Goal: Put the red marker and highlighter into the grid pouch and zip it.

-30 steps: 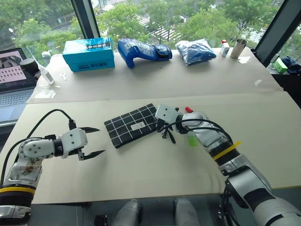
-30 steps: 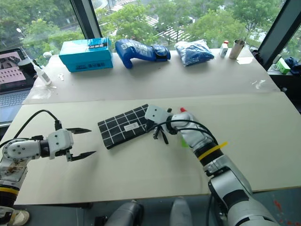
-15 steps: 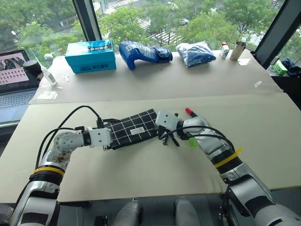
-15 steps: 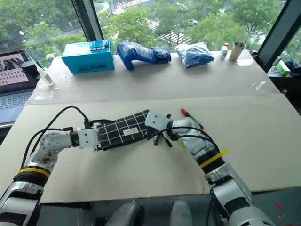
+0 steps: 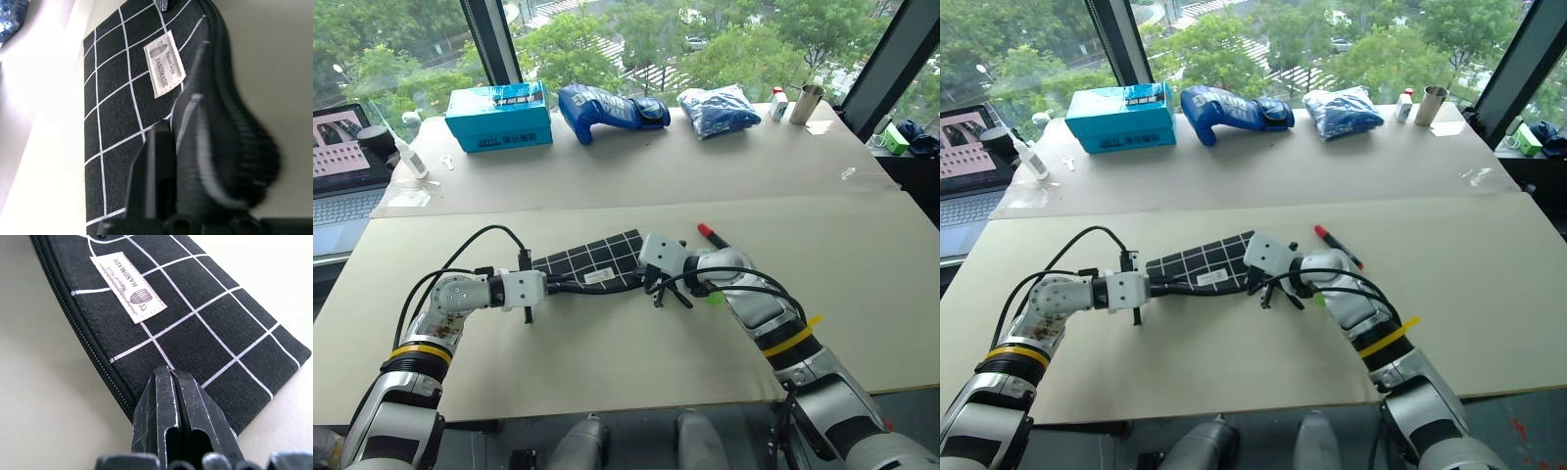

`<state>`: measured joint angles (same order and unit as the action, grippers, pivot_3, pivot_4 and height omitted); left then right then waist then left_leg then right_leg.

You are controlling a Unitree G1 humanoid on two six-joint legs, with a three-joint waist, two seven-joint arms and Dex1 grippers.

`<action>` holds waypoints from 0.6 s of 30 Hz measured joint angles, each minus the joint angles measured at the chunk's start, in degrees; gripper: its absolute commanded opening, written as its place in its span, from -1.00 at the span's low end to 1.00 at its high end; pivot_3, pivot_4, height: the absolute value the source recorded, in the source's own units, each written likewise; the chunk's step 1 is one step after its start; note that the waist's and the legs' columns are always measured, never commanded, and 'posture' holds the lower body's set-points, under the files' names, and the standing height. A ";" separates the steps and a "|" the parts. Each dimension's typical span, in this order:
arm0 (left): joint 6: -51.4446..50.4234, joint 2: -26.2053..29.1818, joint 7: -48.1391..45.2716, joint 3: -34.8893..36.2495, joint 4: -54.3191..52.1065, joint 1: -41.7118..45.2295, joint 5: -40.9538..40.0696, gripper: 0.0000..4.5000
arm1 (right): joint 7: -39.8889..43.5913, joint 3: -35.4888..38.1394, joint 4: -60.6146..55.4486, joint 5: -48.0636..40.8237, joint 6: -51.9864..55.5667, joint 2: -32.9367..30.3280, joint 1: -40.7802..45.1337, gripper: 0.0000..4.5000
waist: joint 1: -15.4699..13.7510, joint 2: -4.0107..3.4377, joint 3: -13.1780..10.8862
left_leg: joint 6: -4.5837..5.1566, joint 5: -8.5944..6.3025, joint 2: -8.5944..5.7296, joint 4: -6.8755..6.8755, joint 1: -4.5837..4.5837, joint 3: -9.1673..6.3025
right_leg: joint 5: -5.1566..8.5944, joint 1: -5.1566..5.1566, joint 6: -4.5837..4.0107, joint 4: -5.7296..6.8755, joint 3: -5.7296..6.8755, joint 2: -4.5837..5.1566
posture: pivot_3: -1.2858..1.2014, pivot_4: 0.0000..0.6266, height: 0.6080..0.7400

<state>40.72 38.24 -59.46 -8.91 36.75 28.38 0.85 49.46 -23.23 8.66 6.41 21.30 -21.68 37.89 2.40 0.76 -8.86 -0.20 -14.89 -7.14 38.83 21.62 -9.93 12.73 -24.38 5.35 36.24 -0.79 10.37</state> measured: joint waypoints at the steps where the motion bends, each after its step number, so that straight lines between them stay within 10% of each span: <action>1: -0.67 0.01 -0.32 0.02 -0.23 -0.21 -0.38 -0.99 | -0.51 0.31 0.52 0.01 -0.16 0.42 0.01 -1.00 | 0.03 0.00 0.00 | 0.00 0.00 0.01 0.00 0.00 0.00 | 0.00 0.00 0.00 0.00 0.00 0.00 | 0.03 -0.52 1.00; 14: -11.77 0.06 -1.82 1.36 -9.27 -5.75 -5.03 -1.00 | -9.87 21.99 -2.90 -14.16 11.73 2.46 1.85 0.88 | 0.13 0.00 0.00 | 0.01 0.00 0.01 0.01 0.34 -0.02 | -0.01 -0.38 0.00 0.48 -0.03 0.02 | 0.03 -0.52 1.00; 18: -14.31 -0.50 -0.70 2.07 -12.09 -7.23 -5.93 -1.00 | -9.72 27.36 -7.55 -18.92 20.78 -3.14 -0.51 0.88 | 0.07 0.00 0.00 | 0.00 0.00 0.04 0.03 0.54 -0.01 | -0.01 -0.58 0.00 0.54 -0.04 0.05 | 0.03 -0.52 1.00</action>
<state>26.40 37.74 -60.16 -6.84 24.66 21.15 -5.08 39.75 4.14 1.11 -12.51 42.08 -24.82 37.39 2.47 0.76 -8.87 -0.21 -14.88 -7.10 38.86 22.16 -9.95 12.72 -24.95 5.35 36.78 -0.83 10.42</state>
